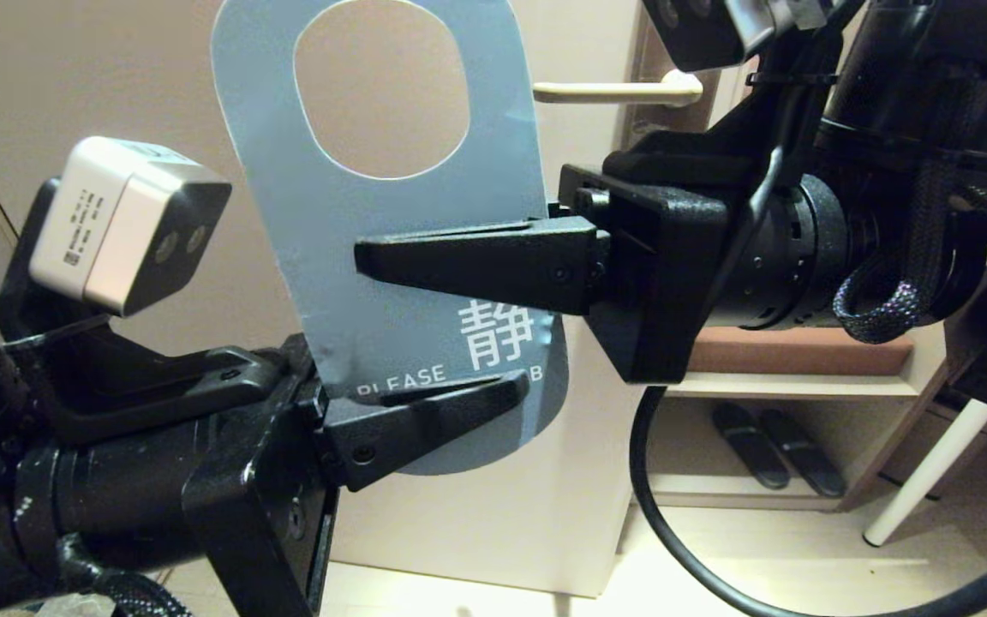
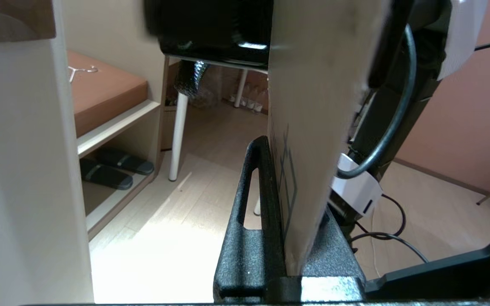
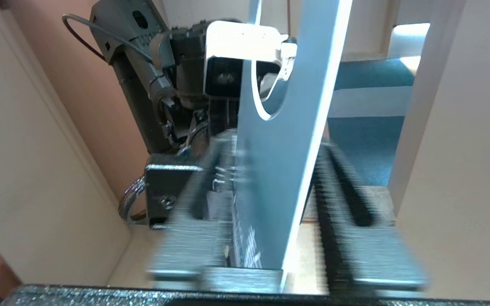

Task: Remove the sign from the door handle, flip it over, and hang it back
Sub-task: Hand it to the other hand

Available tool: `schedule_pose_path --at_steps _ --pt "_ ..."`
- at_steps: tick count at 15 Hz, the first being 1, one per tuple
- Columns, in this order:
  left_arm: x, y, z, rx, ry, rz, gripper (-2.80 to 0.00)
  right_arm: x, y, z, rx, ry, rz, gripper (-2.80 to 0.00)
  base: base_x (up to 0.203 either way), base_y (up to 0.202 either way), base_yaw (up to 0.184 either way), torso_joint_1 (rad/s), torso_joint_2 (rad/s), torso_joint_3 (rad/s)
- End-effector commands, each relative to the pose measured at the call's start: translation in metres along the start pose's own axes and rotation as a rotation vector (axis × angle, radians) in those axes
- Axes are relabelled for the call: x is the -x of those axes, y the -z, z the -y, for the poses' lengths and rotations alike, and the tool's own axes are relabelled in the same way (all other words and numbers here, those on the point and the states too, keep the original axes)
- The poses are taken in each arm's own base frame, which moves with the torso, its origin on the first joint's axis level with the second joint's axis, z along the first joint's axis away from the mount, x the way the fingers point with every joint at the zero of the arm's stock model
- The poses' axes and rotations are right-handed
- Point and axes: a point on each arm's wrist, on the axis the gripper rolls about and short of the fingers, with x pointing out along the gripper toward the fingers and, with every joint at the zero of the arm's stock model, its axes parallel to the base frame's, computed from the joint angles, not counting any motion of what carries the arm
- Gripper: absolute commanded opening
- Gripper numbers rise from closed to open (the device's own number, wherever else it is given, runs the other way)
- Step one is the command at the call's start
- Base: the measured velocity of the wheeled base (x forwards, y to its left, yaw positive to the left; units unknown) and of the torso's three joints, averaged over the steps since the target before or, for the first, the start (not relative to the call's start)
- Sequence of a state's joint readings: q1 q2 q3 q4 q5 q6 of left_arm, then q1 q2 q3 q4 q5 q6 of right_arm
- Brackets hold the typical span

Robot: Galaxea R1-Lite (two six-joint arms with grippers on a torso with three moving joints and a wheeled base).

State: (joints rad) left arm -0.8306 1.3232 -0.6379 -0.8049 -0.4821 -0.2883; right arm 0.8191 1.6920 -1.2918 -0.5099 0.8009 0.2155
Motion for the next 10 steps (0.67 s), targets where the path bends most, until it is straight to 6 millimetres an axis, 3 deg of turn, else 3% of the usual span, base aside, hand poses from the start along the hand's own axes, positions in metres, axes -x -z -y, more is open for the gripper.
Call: schedule_pose_path --at_steps 1,6,10 --pt "0.000 0.000 0.000 0.001 0.004 0.000 -2.80 0.001 -0.001 -0.001 0.002 -0.007 0.002 0.00 0.000 0.000 0.000 0.000 0.00 0.000" --pt "0.004 0.003 0.003 0.004 0.008 -0.006 -2.80 0.003 -0.001 -0.002 0.003 0.004 0.006 0.00 0.000 0.000 0.000 0.000 0.00 0.000" --pt "0.017 0.010 0.008 0.009 0.000 -0.015 -2.80 0.019 0.002 -0.003 -0.011 0.040 -0.003 0.00 0.000 0.000 0.000 0.000 0.00 0.000"
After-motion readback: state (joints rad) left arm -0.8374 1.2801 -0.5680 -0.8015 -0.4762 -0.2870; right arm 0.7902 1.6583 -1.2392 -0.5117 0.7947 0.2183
